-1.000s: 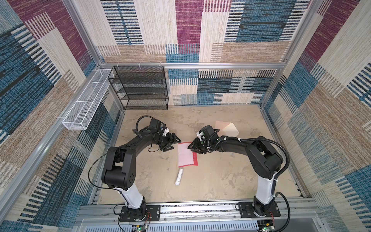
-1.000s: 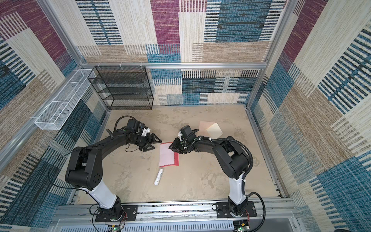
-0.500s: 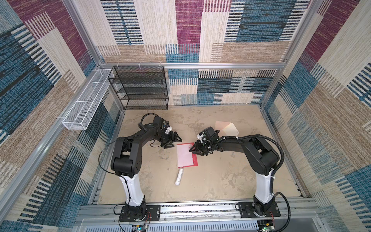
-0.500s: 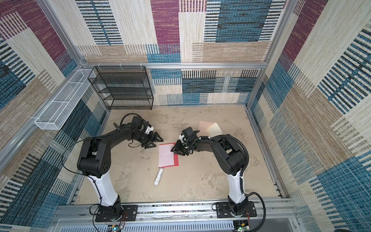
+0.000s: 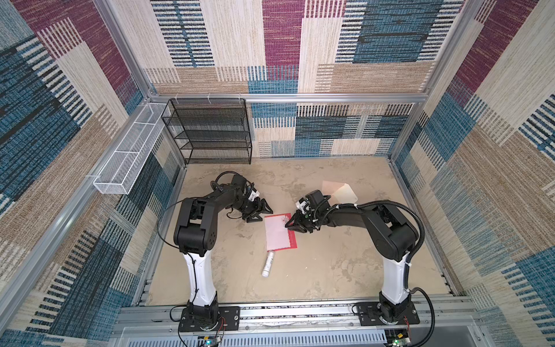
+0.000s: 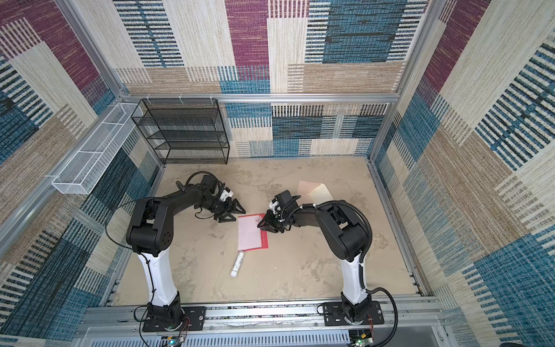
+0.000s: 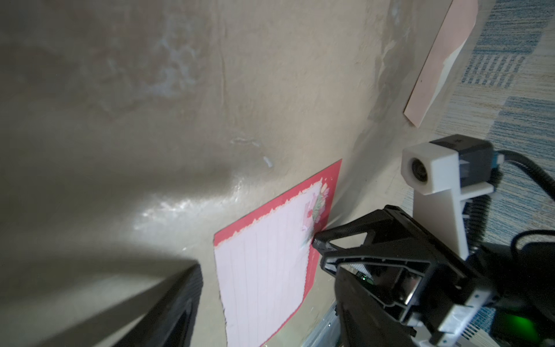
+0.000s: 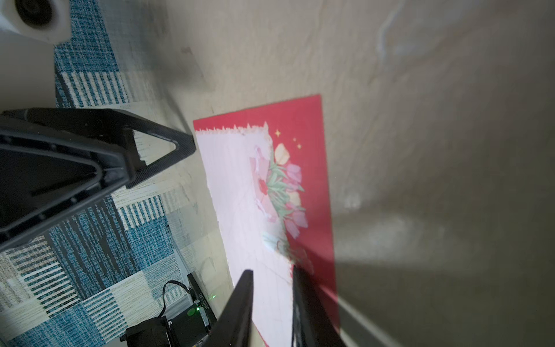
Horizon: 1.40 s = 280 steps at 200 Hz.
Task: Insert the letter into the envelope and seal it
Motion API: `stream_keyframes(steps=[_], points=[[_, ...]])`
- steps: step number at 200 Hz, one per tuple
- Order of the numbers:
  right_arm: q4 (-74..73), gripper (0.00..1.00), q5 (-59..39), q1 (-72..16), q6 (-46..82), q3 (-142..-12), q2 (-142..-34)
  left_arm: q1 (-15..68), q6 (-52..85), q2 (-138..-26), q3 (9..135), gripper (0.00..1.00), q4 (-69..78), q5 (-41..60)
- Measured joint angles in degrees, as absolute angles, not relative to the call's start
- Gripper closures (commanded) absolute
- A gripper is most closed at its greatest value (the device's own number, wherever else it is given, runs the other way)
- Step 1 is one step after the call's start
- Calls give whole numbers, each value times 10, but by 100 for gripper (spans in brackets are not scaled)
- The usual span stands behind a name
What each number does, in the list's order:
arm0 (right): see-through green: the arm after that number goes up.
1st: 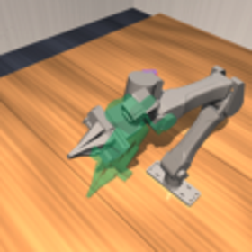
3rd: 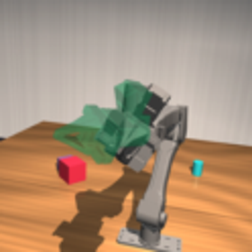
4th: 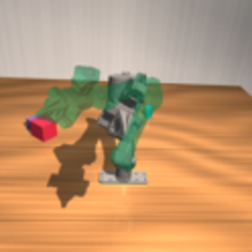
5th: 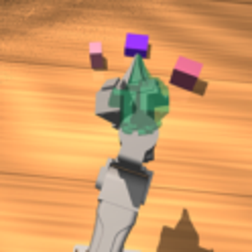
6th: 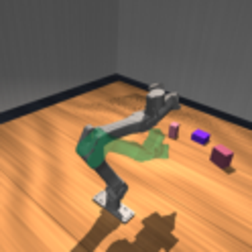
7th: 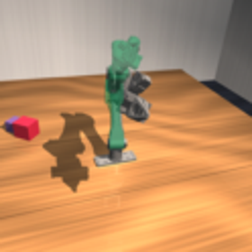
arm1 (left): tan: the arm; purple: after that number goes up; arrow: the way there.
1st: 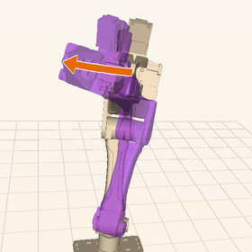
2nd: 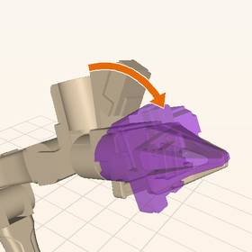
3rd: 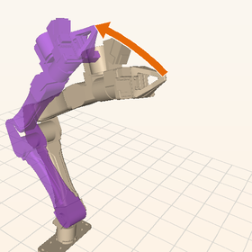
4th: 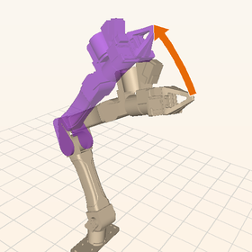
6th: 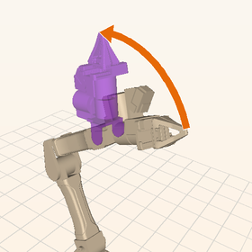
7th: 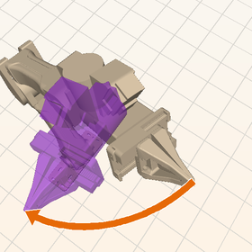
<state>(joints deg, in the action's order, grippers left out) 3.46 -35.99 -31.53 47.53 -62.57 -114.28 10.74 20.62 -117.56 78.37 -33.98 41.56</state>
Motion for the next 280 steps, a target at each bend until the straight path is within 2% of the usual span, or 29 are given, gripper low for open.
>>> stream_keyframes(steps=[104, 204, 236, 280], points=[[44, 81, -367, -314, 475, -630, -1149, 105, 196, -1199, 796, 23, -333, 478], [56, 84, -367, -314, 471, -637, -1152, 84, 185, -1196, 833, 20, -349, 405], [61, 84, -367, -314, 468, -641, -1154, 84, 184, -1220, 848, 27, -346, 442], [60, 85, -370, -314, 468, -645, -1158, 84, 175, -1236, 849, 30, -347, 490]])
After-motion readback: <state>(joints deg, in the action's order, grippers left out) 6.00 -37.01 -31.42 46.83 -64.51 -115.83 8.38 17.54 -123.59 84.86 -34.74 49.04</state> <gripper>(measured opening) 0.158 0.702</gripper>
